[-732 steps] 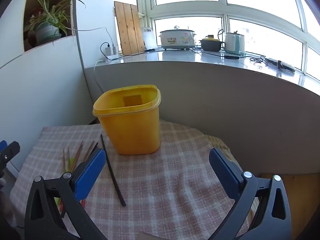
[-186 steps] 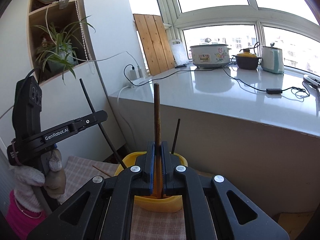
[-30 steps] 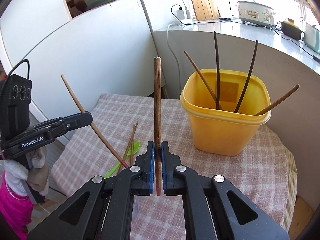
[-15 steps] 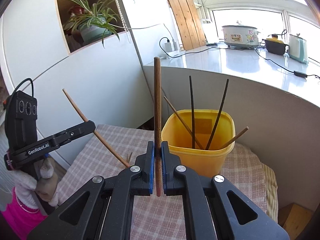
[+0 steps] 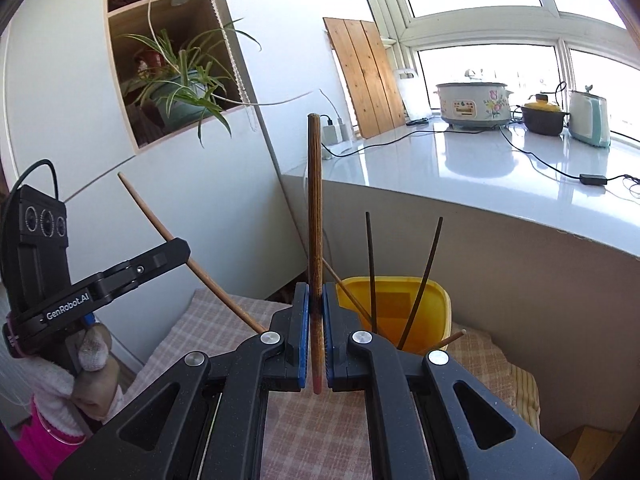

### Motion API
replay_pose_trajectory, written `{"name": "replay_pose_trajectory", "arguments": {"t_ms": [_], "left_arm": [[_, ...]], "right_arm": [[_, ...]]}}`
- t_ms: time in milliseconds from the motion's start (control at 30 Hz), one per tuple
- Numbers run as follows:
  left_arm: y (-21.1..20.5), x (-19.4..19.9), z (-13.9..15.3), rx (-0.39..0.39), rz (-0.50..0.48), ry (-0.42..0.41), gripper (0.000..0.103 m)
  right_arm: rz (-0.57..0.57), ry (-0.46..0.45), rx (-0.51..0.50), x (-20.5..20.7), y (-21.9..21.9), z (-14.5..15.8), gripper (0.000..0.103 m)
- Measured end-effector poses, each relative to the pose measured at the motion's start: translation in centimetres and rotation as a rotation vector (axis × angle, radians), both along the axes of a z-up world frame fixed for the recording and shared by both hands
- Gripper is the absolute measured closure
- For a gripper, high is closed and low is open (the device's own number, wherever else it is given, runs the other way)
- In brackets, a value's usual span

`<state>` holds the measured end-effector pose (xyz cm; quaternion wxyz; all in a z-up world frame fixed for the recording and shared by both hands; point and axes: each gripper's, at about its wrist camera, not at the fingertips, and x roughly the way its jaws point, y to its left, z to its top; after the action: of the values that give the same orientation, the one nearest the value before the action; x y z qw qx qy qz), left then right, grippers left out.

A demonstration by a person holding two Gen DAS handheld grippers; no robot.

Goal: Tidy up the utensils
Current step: 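Lift both held chopsticks and carry them over the yellow container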

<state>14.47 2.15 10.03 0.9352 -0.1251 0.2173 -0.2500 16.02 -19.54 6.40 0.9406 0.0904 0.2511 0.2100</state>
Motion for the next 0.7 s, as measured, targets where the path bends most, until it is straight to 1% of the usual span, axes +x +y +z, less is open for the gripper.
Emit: {"name": "replay_pose_trajectory", "arguments": {"t_ms": [200, 367, 533, 700], "left_arm": [[-1.1, 1.2, -0.1, 0.019, 0.007, -0.006, 0.099], [-1.7, 2.1, -0.4, 0.012, 0.010, 0.000, 0.099], [-2.0, 2.7, -0.4, 0.022, 0.036, -0.008, 0.099], [-2.7, 3.7, -1.2, 0.028, 0.032, 0.012, 0.099]], "right_arm": [[-0.041, -0.028, 0.002, 1.0, -1.1, 1.0, 0.098], [-0.074, -0.034, -0.007, 1.9, -1.8, 1.2, 0.098], [-0.104, -0.017, 0.000, 3.2, -2.6, 0.7, 0.098], [-0.121, 0.020, -0.003, 4.7, -2.9, -0.4, 0.098]]}}
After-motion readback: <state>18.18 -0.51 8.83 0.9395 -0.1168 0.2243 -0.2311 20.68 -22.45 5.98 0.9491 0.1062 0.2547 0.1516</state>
